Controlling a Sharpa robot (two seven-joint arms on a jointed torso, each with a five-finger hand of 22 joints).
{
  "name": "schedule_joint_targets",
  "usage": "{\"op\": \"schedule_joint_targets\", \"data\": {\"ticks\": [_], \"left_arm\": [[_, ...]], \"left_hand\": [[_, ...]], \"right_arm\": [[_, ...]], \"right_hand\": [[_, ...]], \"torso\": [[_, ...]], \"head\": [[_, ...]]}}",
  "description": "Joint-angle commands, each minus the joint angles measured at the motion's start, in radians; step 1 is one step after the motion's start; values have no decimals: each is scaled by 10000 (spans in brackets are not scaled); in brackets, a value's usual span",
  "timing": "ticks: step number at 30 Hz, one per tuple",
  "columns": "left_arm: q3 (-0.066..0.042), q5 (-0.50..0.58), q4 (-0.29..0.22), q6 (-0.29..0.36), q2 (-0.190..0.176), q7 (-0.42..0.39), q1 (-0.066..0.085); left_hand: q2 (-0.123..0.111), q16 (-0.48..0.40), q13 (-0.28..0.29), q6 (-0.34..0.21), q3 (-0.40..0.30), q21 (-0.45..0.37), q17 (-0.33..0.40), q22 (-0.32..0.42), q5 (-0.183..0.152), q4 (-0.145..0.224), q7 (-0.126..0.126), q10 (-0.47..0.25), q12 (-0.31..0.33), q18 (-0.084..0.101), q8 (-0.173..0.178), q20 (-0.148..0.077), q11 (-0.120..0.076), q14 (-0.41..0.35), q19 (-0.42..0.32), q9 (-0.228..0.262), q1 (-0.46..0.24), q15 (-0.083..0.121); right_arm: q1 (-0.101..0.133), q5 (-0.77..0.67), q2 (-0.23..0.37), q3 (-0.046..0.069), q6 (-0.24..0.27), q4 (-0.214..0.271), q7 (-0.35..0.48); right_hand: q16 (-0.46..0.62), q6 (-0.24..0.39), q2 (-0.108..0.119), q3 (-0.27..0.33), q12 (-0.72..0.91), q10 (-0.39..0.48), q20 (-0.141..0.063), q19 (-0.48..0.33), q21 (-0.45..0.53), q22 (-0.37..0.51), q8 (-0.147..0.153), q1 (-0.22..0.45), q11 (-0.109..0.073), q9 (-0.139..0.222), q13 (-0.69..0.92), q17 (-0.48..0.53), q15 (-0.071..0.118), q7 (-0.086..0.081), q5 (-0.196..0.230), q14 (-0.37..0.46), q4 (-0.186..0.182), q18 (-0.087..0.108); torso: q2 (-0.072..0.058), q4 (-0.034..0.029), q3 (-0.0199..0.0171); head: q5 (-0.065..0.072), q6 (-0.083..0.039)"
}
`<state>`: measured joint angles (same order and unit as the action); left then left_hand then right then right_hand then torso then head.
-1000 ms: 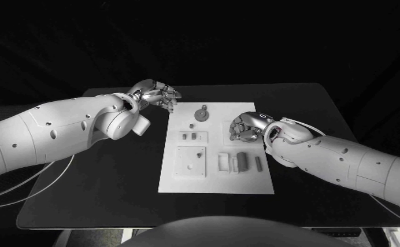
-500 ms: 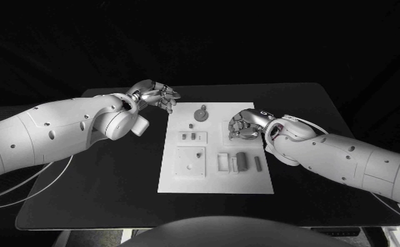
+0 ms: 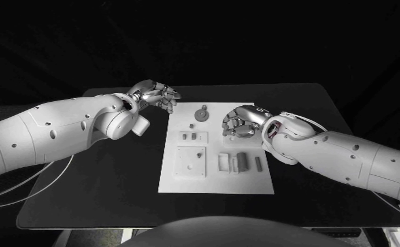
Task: Assemble the parts on the task board
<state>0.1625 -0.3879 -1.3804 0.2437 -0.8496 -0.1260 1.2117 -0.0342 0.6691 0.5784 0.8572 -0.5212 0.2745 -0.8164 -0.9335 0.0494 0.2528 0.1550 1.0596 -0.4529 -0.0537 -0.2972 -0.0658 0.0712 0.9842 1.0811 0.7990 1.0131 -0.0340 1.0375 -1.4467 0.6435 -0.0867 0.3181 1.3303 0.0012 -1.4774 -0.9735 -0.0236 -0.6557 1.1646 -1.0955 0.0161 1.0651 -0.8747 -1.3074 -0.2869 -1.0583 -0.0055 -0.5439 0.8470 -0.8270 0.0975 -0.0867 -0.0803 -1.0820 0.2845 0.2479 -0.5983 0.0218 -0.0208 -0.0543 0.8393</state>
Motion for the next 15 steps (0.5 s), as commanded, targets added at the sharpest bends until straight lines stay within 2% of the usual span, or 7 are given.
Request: {"op": "schedule_joint_targets", "data": {"ticks": [1,5,11,15], "left_arm": [[-9,4,8,-38,8,-83,12],[-9,4,45,43,-1,-113,13],[-15,4,101,177,30,-295,16],[-17,10,178,259,72,-336,28]], "left_hand": [[58,19,2,55,40,-54,18,17,47,2,6,-49,49,-199,34,43,14,-67,25,-11,-55,-30],[53,19,2,56,39,-57,20,17,48,7,5,-49,51,-200,33,42,14,-69,25,-17,-49,-30],[62,26,5,67,30,-60,24,18,48,14,2,-39,51,-203,26,39,11,-63,35,-32,-25,-28],[60,29,6,71,30,-62,26,18,48,15,1,-35,50,-203,22,40,9,-60,39,-38,-20,-27]], "right_arm": [[-12,-240,-104,-5,-164,288,124],[-5,-378,-317,-8,-321,463,103],[30,-689,-903,-105,-460,370,99],[28,-712,-1216,-193,-542,330,104]], "right_hand": [[7,-441,5,-66,-45,-36,-7,38,-66,-169,-166,86,-65,-228,2,10,87,-122,-49,-4,-23,139],[9,-439,-4,-77,-47,-38,-9,38,-67,-169,-163,88,-65,-228,2,10,88,-122,-54,-4,-21,139],[13,-435,-19,-90,-52,-39,-8,33,-65,-167,-158,103,-64,-228,2,12,88,-123,-46,-2,-22,139],[14,-435,-26,-95,-54,-39,-8,30,-65,-167,-156,108,-64,-228,3,13,88,-124,-44,-1,-21,139]], "torso": [[-1,-9,-10],[-3,-2,-10],[-1,6,31],[-5,-21,14]], "head": [[-52,6],[-94,-1],[-40,-31],[-58,-29]]}}
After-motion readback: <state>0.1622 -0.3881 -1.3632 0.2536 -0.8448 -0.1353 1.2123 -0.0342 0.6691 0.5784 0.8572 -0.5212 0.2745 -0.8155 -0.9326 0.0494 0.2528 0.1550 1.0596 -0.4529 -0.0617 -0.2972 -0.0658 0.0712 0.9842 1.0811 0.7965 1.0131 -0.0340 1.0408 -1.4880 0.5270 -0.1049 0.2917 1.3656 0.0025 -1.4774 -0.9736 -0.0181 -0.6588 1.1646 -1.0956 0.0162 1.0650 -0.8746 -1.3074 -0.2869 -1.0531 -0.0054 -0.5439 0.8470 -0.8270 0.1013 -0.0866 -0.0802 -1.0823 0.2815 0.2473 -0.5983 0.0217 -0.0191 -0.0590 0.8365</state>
